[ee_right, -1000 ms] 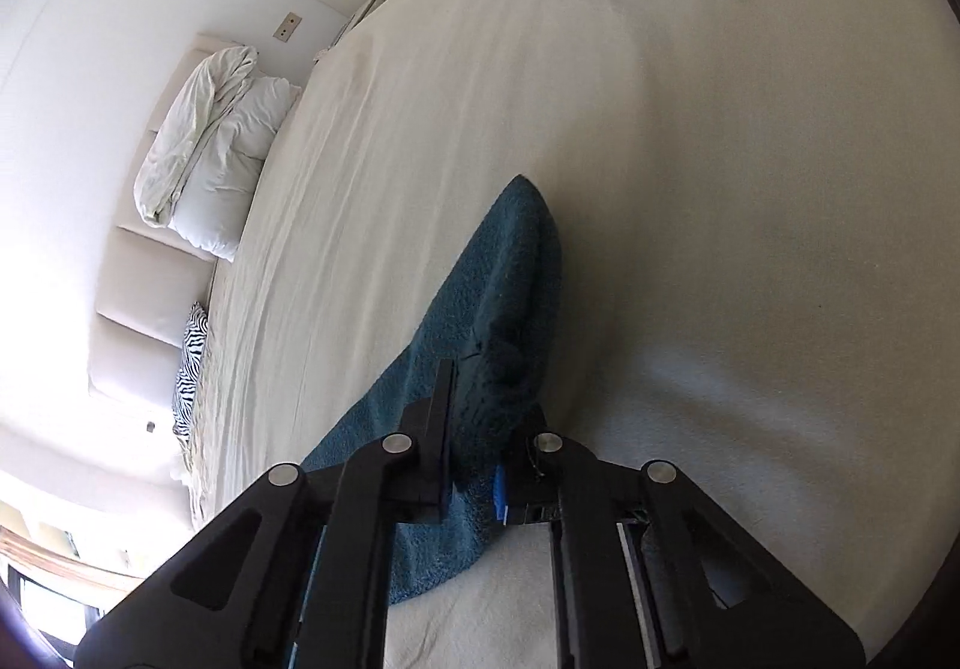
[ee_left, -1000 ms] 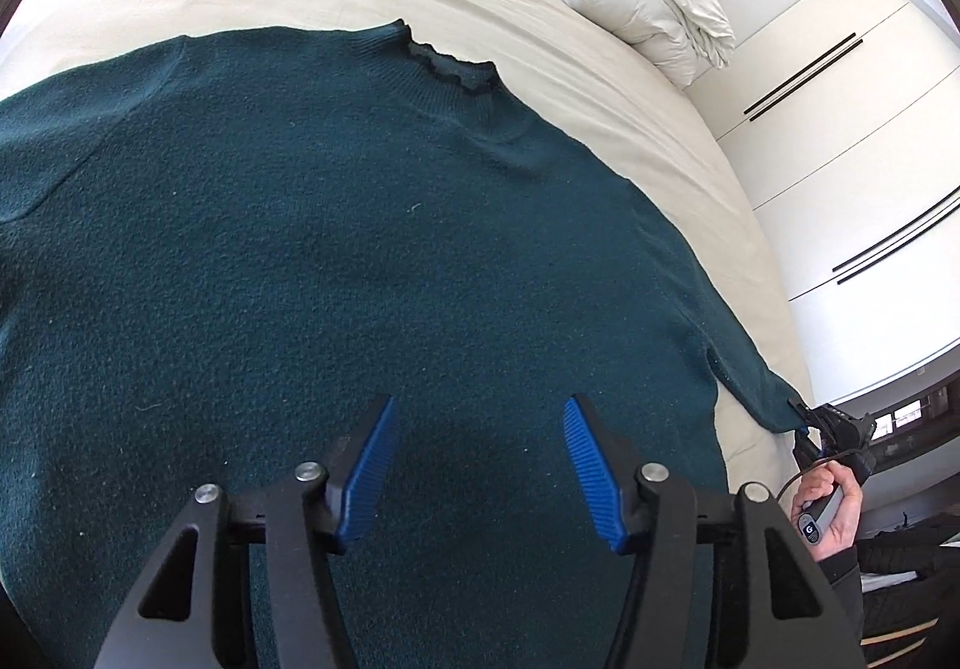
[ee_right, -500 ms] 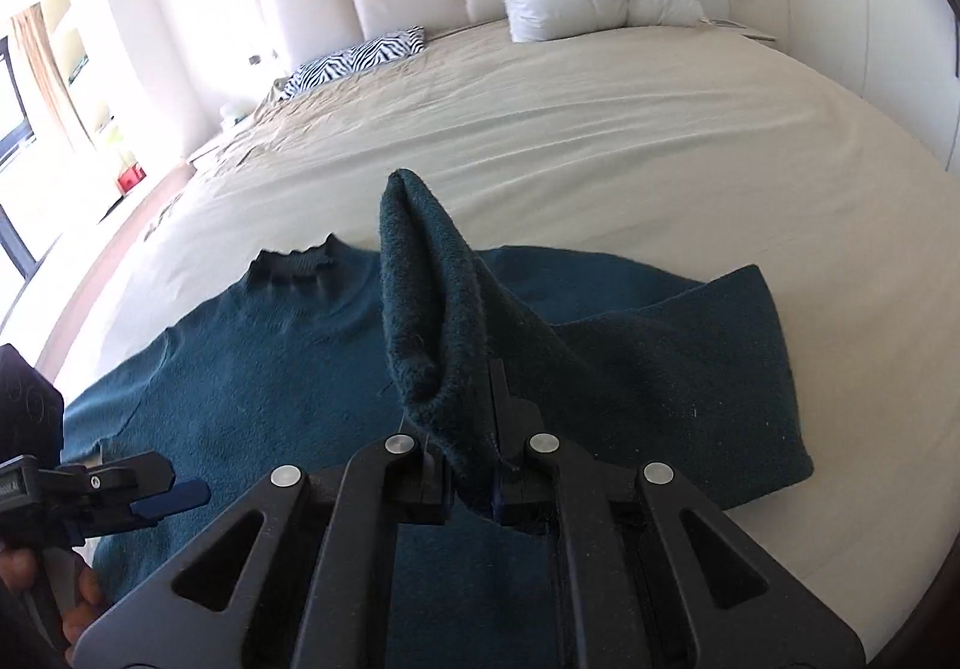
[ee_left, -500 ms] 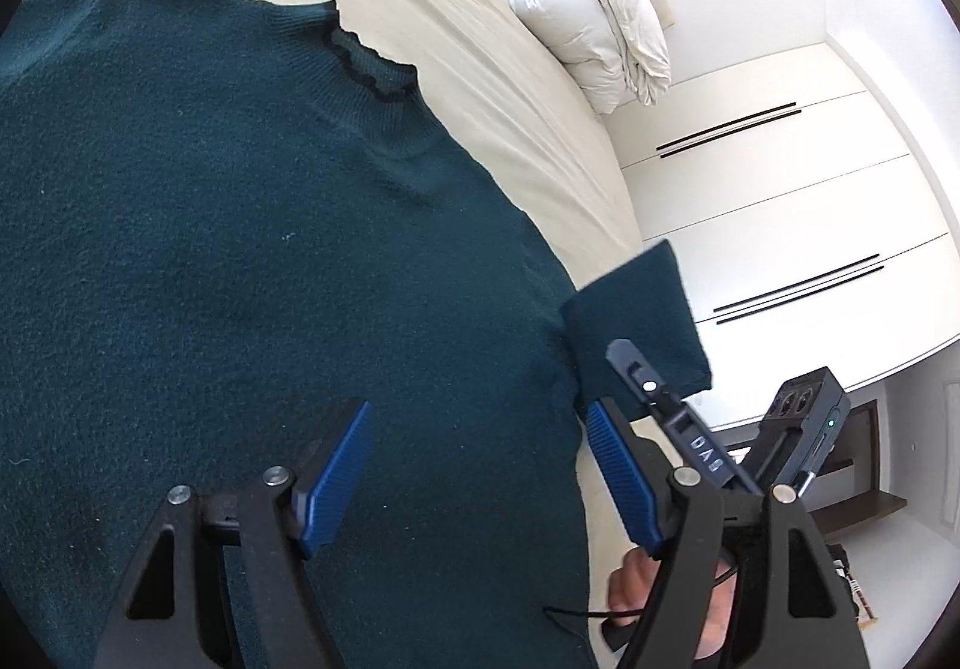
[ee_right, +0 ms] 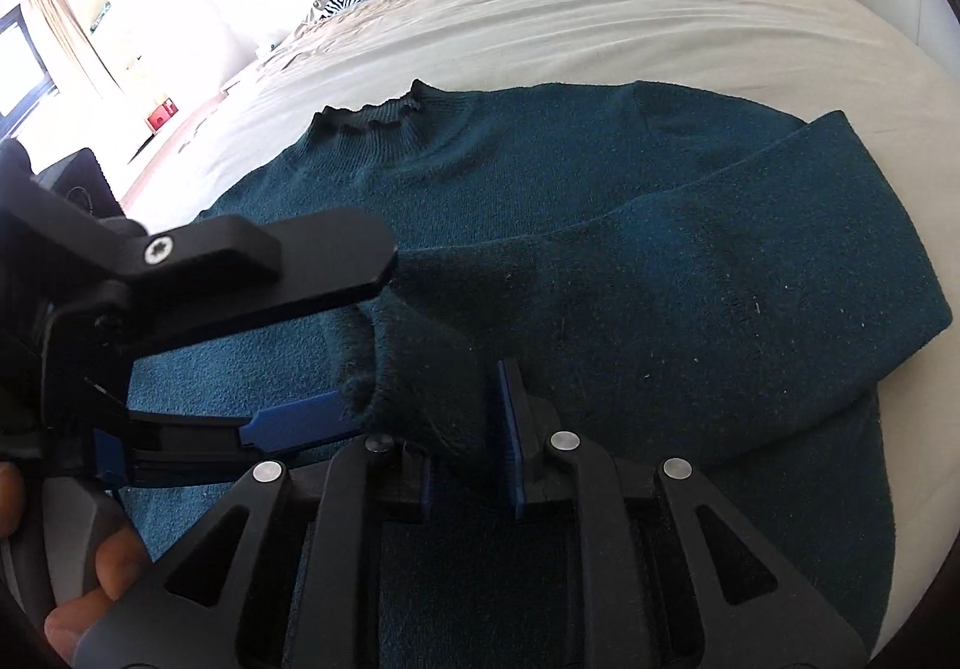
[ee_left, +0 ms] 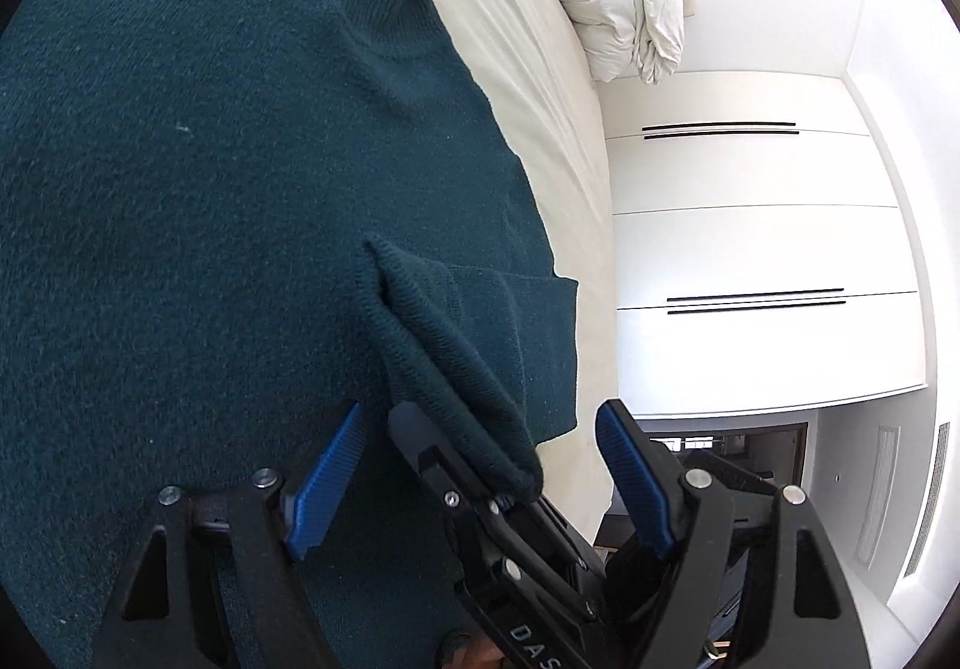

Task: Fold small clothes

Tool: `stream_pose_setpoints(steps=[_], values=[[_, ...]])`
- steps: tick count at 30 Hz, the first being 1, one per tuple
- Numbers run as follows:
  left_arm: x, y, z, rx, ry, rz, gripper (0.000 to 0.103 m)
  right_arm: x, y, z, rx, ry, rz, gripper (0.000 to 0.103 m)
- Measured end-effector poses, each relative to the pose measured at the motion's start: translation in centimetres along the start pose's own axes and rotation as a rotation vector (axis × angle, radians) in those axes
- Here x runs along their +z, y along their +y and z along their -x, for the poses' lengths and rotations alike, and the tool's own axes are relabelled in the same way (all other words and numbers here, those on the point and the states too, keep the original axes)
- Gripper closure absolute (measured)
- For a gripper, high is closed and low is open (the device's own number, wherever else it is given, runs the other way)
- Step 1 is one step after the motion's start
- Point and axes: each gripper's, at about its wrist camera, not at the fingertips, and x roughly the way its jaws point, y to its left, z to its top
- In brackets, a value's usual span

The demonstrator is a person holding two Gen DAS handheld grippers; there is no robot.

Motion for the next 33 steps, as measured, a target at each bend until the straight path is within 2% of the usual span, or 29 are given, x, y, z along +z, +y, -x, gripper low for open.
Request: stream_pose_setpoints(steps=[1, 2, 3, 4, 5, 6, 7, 8, 9, 10, 13, 17, 19, 26, 33], values=[[0.1, -0.1, -0.1, -0.001, 0.002, -0.001, 0.023, -0.7, -0.1, 0.6, 0.015, 0.0, -0.008, 0.079], [0.3, -0.2, -0.3, 0.004, 0.005, -0.003, 0.024, -1.3, -0.2, 1.5, 0.023, -0.004, -0.013, 0.072], [0.4, -0.2, -0.5, 0.012, 0.01, -0.002, 0.026, -1.8, -0.5, 2.1, 0.03, -0.009, -0.019, 0.06], [0.6, -0.1, -0.9, 0.018, 0.013, 0.003, 0.032, -2.4, -0.9, 2.9, 0.046, -0.021, -0.026, 0.054], [0.7, 0.0, -1.2, 0.022, 0.019, 0.009, 0.042, -2.7, -1.2, 3.6, 0.058, -0.034, -0.034, 0.049], [0.9, 0.1, -1.5, 0.029, 0.026, 0.013, 0.047, -3.4, -1.6, 4.4, 0.046, -0.037, -0.05, 0.046], [1.1, 0.2, -1.8, 0.044, 0.03, 0.012, 0.061, -4.0, -2.2, 5.0, 0.045, -0.036, -0.073, 0.045], [1.2, 0.2, -2.1, 0.065, 0.03, 0.007, 0.07, -4.6, -2.9, 5.5, 0.063, -0.03, -0.1, 0.045], [1.3, 0.2, -2.1, 0.089, 0.024, 0.0, 0.088, -5.0, -3.8, 5.8, 0.085, -0.018, -0.136, 0.045], [1.6, 0.0, -2.1, 0.11, 0.019, -0.008, 0.096, -5.4, -4.5, 6.2, 0.105, -0.013, -0.171, 0.045], [2.2, -0.6, -0.8, 0.142, -0.003, -0.065, 0.094, -6.5, -6.5, 7.1, 0.133, -0.015, -0.234, 0.045], [3.4, -1.8, 3.1, 0.24, -0.074, -0.182, 0.095, -7.4, -8.5, 7.5, 0.164, -0.016, -0.3, 0.045], [4.5, -1.6, 5.0, 0.276, -0.108, -0.199, 0.095, -7.5, -9.1, 7.7, 0.171, -0.02, -0.324, 0.045], [7.3, 2.5, 10.8, 0.335, -0.203, -0.141, 0.095, -7.3, -9.3, 7.1, 0.164, -0.019, -0.342, 0.045], [7.6, 6.0, 11.8, 0.344, -0.225, -0.082, 0.094, -6.9, -9.4, 6.8, 0.17, -0.015, -0.36, 0.045]])
